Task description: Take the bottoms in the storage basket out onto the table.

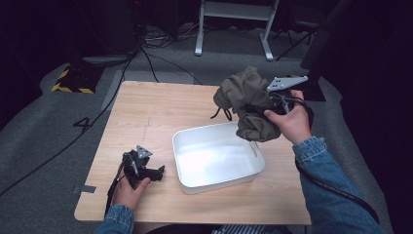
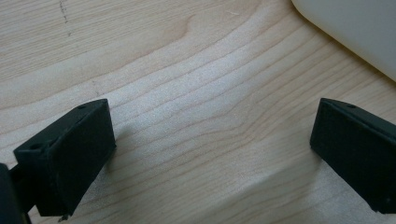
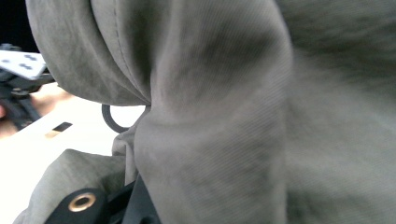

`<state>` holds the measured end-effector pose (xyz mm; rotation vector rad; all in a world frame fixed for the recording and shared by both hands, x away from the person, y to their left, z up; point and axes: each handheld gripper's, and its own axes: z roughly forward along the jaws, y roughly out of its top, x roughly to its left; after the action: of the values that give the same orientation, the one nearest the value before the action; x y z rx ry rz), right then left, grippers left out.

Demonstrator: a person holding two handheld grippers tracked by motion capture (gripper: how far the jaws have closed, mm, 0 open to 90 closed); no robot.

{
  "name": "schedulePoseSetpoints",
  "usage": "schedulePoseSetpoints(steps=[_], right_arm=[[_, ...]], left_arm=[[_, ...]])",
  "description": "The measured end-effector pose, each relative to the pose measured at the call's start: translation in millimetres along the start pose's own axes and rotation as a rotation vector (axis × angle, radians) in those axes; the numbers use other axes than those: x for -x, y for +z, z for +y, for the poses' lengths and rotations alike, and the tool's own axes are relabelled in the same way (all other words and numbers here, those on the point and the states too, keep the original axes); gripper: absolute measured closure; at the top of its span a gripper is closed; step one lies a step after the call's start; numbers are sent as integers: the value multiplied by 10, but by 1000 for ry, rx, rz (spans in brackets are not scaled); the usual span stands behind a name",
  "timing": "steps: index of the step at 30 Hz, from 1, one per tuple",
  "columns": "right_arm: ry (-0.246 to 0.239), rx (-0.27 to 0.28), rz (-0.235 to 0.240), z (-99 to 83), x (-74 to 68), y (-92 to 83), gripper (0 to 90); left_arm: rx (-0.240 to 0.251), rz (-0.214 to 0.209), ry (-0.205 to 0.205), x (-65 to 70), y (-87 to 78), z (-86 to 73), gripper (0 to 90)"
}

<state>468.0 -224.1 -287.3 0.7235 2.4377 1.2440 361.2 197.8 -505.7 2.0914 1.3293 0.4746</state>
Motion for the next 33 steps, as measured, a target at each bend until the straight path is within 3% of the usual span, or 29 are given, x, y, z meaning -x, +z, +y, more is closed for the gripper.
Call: schedulePoseSetpoints(steps=[12,17,18,22,26,33], right_arm=[[79,-22,-132,-209,400,-175,697],[119,-26,-161,-296,539,-183,698],[142,-27,-182,-353,628,-173,697],[176,-43,-215,-463,764,-133,697],[198,-53,-223,-593,885,-57,697],[225,-69,-224,-786,971,89,697]], left_arm=[[0,-1,-1,-1,0,0,2],[1,-3,3,-5,-2,-2,2],[2,-5,-1,-10,-4,-7,2],[1,-6,0,-25,-9,-11,1],[2,3,-13,-31,-10,-12,1],[3,3,-11,-31,-10,-13,1]])
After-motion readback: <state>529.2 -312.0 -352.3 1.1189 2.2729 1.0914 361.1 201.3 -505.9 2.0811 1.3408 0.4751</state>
